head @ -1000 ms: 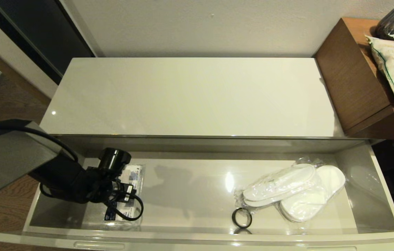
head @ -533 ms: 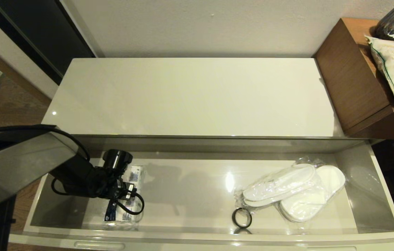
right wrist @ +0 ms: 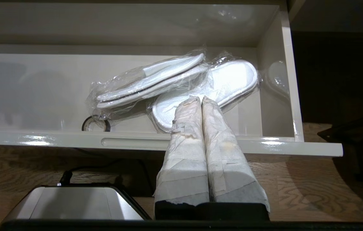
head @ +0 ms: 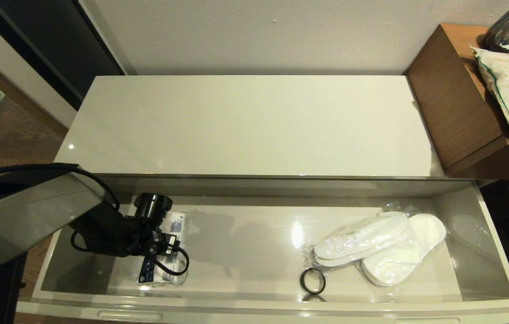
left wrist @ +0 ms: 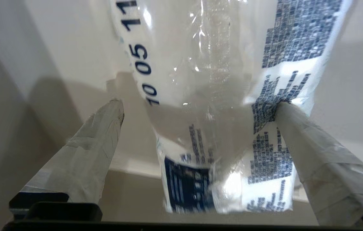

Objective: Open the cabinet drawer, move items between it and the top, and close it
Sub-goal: Take out the tissue from the drawer

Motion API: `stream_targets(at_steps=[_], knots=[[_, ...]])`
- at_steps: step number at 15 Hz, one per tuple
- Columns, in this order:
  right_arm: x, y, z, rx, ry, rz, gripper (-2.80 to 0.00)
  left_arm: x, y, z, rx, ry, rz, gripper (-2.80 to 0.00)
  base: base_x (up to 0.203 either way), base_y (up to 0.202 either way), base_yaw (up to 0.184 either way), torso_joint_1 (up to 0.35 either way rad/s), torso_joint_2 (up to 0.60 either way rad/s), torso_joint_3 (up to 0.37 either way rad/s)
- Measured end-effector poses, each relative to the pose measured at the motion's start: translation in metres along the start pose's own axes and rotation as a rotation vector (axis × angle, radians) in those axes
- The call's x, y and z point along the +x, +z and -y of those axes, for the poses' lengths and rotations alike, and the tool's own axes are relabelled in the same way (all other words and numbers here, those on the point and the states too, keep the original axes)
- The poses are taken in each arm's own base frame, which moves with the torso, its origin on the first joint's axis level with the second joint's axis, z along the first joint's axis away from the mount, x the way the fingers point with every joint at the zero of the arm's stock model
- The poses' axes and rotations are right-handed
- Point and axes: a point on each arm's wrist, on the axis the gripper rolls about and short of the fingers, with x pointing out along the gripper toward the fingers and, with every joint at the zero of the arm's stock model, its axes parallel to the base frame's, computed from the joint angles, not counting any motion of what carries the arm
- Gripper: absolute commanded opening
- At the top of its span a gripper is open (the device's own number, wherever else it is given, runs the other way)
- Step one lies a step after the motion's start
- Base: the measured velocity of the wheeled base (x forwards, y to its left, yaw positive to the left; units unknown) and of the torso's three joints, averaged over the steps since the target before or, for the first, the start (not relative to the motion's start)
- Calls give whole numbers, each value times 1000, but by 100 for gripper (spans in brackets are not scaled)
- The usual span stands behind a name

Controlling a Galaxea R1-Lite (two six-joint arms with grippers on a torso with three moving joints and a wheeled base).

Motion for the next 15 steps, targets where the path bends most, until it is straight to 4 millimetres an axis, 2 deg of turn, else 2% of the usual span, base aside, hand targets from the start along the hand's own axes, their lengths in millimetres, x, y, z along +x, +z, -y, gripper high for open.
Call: stream_targets(at_steps=[5, 6, 7, 15], knots=[[0, 0, 0, 0, 0, 0, -280, 4, -4, 6, -29, -17, 1, 0, 0, 0, 0, 0, 0, 0], [0, 0, 0, 0, 0, 0, -280, 4, -6, 7, -29, -18, -7, -194, 0, 0, 0, 0, 0, 0], [0, 0, 0, 0, 0, 0, -280, 4, -9, 8, -28, -17, -11, -280, 0, 0, 0, 0, 0, 0], [0, 0, 0, 0, 0, 0, -280, 13, -21, 14, -21, -15, 17, -280, 0, 0, 0, 0, 0, 0]])
